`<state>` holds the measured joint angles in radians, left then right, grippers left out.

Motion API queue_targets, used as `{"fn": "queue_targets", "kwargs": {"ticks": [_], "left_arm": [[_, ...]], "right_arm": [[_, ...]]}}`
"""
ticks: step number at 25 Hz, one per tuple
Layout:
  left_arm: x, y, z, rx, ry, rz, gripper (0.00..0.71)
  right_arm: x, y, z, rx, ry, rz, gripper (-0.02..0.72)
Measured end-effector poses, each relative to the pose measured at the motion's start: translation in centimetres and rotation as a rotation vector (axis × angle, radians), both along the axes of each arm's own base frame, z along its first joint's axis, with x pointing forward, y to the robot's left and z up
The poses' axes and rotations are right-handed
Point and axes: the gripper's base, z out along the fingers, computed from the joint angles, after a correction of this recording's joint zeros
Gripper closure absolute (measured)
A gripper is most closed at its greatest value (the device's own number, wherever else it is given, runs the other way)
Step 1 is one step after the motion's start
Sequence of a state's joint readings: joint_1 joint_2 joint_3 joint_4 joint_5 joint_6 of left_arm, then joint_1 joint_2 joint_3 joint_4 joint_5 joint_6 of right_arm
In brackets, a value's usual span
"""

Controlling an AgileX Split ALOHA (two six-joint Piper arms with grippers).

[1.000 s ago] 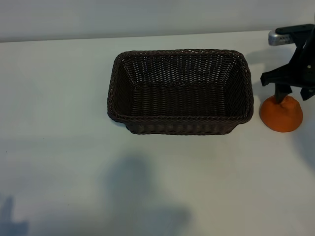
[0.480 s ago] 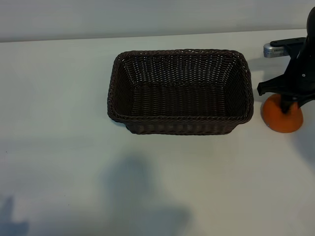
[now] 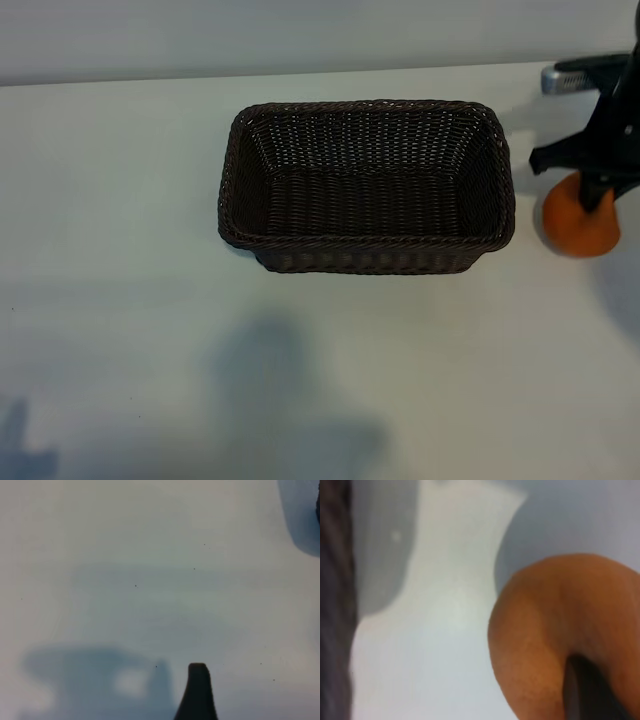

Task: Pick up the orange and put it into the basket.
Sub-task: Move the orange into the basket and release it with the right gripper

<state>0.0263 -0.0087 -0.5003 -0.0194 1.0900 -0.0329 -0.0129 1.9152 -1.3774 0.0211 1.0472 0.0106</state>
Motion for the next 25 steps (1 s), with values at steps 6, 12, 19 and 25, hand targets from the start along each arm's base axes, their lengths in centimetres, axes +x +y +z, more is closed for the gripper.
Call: {"fn": "queue_targets", "kwargs": {"ticks": [6,12,19,25], "left_arm": [[0.0,0.0,0.0,0.000,0.000,0.000,0.116],[0.0,0.0,0.0,-0.001,0.000,0.000,0.116],[0.0,0.0,0.0,-0.001,0.000,0.000,0.116],[0.0,0.0,0.0,-0.001,0.000,0.000,0.116]], "right_arm": [[-1.1,0.0,6.0,-0.001,-0.104,0.002,0.629],[-1.6,0.3,9.0,0.025,-0.139,0.001,0.631],[-1.4,4.2,10.7,0.091,-0.170,0.114,0.631],[-2.0,9.2,11.0,0.119,-0.200,0.248,0.631]]}}
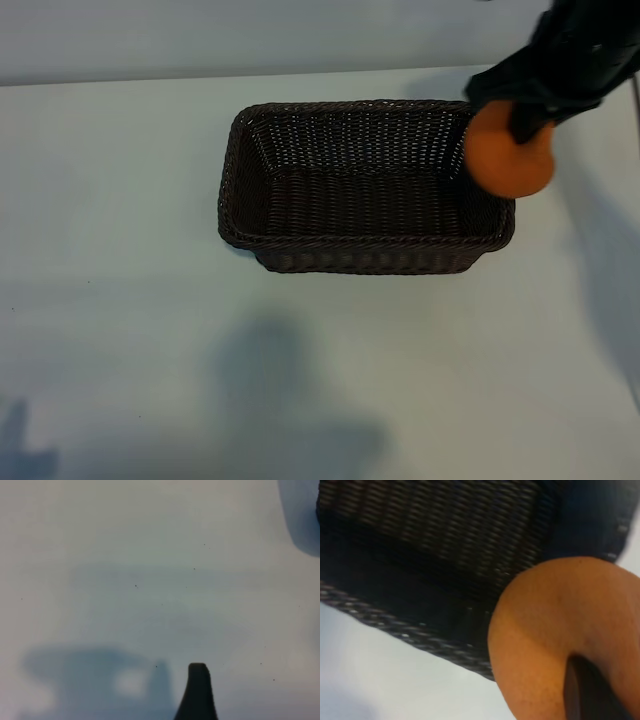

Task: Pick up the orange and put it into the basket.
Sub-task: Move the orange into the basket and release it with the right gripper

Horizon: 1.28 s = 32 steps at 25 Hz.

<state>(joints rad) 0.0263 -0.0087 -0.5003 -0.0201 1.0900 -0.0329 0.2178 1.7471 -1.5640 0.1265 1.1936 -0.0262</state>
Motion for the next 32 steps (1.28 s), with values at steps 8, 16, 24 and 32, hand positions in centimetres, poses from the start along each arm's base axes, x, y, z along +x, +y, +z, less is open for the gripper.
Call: {"fn": "queue_targets", "kwargs": {"ticks": [8,16,24,32], "left_arm": [[0.0,0.0,0.0,0.000,0.000,0.000,0.117],[0.0,0.0,0.0,0.000,0.000,0.000,0.117],[0.0,0.0,0.0,0.000,0.000,0.000,0.117],[0.0,0.0,0.0,0.000,0.000,0.000,0.117]], "right_arm": [[-0.4,3.1,0.2,0.019,-0.057,0.070,0.631],[1.1,4.1,-0.3,0.033,-0.039,0.078,0.631],[4.0,6.4,-2.6,0.024,0.007,0.112,0.631],[5.8,7.9,-8.6,-0.013,0.121,0.128,0.631]]}}
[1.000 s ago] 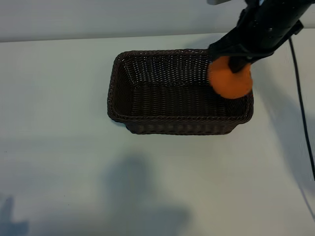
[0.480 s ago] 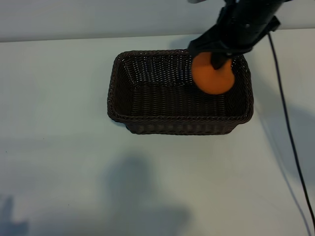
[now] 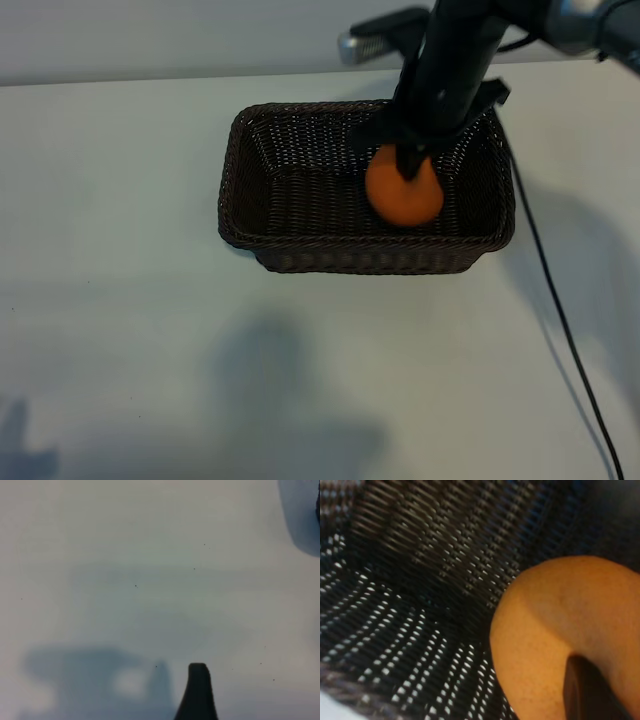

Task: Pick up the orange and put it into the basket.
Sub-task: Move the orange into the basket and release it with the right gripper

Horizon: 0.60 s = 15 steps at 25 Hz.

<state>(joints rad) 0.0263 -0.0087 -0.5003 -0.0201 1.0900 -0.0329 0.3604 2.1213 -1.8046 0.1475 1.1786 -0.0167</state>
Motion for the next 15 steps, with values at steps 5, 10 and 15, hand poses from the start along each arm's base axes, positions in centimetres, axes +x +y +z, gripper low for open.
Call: {"fn": "queue_targets", "kwargs": {"ticks": [5,10,15], "left_arm": [[0.0,0.0,0.0,0.000,0.000,0.000,0.117],[0.0,0.0,0.0,0.000,0.000,0.000,0.117],[0.0,0.0,0.0,0.000,0.000,0.000,0.117]], "right_arm": [[0.4,0.7,-3.0,-0.016,0.057,0.007,0.631],[0.4,0.7,-3.1,-0.014,0.057,0.006,0.631],[0.5,0.7,-3.1,-0.012,0.056,0.006,0.537]]}}
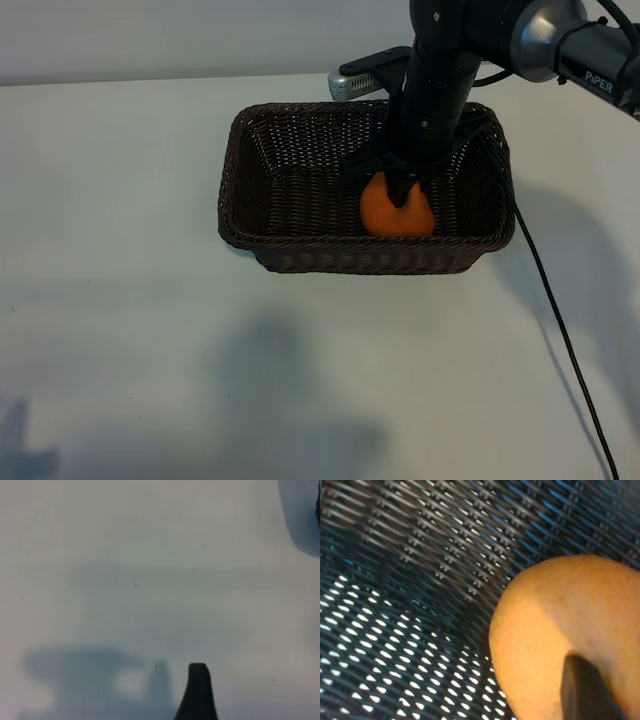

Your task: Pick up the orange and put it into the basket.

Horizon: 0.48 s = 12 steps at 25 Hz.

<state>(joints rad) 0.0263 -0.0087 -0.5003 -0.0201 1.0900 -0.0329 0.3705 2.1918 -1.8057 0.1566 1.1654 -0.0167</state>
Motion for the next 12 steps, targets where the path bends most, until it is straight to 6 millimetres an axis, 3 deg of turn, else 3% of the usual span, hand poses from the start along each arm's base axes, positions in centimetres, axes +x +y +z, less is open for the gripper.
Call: {"fn": "queue_targets", "kwargs": {"ticks": [3,7,9,12], "left_arm": [[0.0,0.0,0.0,0.000,0.000,0.000,0.117],[0.0,0.0,0.0,0.000,0.000,0.000,0.117],[0.0,0.0,0.0,0.000,0.000,0.000,0.117],[0.0,0.0,0.0,0.000,0.000,0.000,0.117]], "right_arm": [[0.1,0.1,0.9,0.009,0.001,0.003,0.376],[1.2,0.8,3.9,0.065,-0.077,0.002,0.136],[1.5,1.0,5.1,0.096,-0.114,-0.001,0.076],[1.7,1.3,5.8,0.127,-0.128,-0.009,0.059]]}}
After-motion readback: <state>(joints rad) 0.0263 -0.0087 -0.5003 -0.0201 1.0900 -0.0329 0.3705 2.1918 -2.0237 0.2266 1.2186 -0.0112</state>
